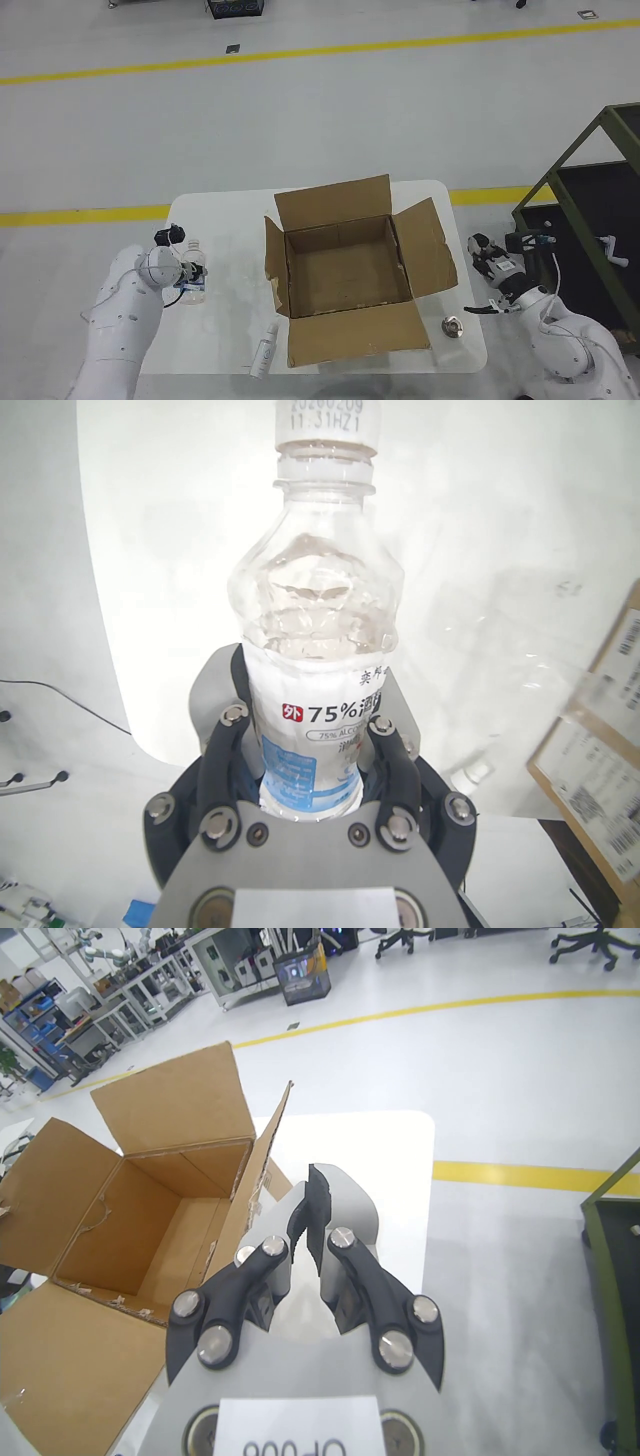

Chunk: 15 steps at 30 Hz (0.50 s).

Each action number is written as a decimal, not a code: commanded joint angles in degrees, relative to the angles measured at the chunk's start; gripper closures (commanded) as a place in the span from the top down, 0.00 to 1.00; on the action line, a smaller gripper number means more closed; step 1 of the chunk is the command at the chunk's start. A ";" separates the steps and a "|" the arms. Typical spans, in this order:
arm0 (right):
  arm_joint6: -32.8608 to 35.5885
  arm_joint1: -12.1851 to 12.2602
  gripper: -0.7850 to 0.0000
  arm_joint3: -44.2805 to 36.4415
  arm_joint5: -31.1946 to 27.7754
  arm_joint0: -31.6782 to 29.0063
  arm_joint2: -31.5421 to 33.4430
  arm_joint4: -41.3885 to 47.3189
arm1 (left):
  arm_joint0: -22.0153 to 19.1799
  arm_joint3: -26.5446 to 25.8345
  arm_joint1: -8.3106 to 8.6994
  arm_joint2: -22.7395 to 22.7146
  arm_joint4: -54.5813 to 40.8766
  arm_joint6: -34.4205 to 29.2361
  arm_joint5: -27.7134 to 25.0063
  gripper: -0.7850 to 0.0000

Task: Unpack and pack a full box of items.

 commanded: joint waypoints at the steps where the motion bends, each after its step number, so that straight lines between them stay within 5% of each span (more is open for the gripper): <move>1: 2.46 0.15 1.00 0.43 -0.83 1.09 -0.42 0.83 | 2.81 -8.09 0.49 -1.87 -0.85 -3.30 0.26 0.00; 6: 5.10 0.34 1.00 2.22 -2.24 2.79 -2.18 3.17 | 8.40 -21.93 1.19 -5.43 -4.82 -8.60 1.28 0.00; 13: 5.94 0.45 1.00 4.94 -3.97 3.74 -4.36 6.70 | 12.68 -33.19 1.64 -7.06 -9.67 -11.30 0.87 0.00; 14: 6.13 0.45 0.94 5.56 -4.10 4.00 -4.69 7.51 | 13.01 -34.02 1.73 -7.23 -9.91 -11.64 0.75 0.00; 15: 6.39 0.46 0.49 6.14 -4.22 4.31 -5.15 7.96 | 13.34 -34.77 1.81 -7.34 -10.05 -11.76 0.70 0.00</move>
